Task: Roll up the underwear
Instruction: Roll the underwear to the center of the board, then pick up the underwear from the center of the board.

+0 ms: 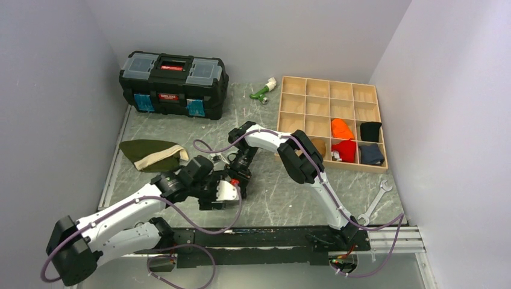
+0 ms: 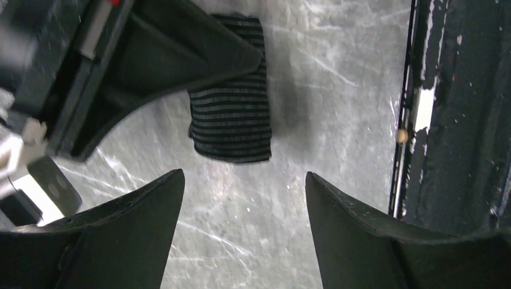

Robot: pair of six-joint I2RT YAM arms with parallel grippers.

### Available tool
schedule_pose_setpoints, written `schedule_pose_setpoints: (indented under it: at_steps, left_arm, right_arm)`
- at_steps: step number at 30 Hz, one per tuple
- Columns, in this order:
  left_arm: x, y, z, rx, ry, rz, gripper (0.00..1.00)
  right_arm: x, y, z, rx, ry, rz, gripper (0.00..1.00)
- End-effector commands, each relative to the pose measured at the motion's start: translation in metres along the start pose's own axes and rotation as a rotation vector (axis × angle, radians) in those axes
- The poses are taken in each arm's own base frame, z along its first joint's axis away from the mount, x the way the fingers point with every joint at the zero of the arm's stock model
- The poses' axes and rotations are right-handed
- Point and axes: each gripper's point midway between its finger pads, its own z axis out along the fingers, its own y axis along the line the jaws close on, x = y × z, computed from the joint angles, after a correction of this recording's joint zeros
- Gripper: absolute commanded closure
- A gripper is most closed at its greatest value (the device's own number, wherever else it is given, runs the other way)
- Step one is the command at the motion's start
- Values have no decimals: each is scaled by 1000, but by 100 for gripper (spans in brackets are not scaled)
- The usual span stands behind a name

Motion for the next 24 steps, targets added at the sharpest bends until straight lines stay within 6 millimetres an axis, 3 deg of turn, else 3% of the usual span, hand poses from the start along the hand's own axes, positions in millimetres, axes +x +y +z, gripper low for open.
schedule_pose_setpoints:
  at_steps: [1,8,24]
  left_arm:
    - [-33,25,10,-75,-31,34,20]
    - [-33,29,37,-70,4,64,16]
    - [-10,32,67,-89,69,43,11]
  right_arm:
    - [37,-42,3,141,162,-24,100]
    - [39,-42,4,139,167,-22,100]
    - [39,-42,4,133,163,-16,100]
